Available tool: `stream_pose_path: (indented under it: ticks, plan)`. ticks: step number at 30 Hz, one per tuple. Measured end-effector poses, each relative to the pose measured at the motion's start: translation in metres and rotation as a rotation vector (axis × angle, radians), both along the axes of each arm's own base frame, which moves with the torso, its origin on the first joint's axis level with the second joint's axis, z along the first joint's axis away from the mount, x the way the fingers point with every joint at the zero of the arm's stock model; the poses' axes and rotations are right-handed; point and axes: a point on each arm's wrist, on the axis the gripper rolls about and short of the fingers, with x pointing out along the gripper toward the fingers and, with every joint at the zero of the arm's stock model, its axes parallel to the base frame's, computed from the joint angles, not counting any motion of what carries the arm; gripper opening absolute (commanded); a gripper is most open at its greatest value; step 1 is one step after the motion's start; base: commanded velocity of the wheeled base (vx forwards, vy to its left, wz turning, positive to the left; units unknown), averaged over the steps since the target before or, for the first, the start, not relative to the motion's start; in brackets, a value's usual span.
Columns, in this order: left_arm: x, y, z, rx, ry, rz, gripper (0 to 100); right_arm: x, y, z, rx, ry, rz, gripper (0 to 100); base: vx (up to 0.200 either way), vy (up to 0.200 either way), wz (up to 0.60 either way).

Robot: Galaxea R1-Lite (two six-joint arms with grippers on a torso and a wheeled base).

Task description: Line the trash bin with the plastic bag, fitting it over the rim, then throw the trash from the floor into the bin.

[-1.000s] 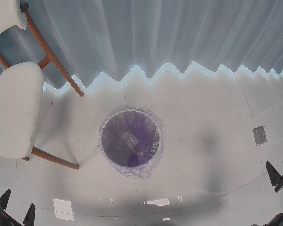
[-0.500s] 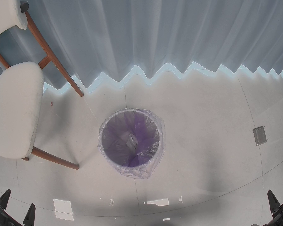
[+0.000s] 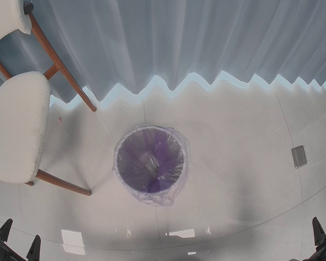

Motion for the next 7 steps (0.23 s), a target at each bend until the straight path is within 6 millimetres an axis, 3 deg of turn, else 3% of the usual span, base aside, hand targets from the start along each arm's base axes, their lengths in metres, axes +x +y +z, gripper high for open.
stream_pose_path:
  ticks: [7]
  plan:
    - [0.0,0.0,0.0,-0.001,0.0,0.0,100,-0.0002,0.0,0.0,0.0,-0.002,0.0,100,0.0,0.0,0.0]
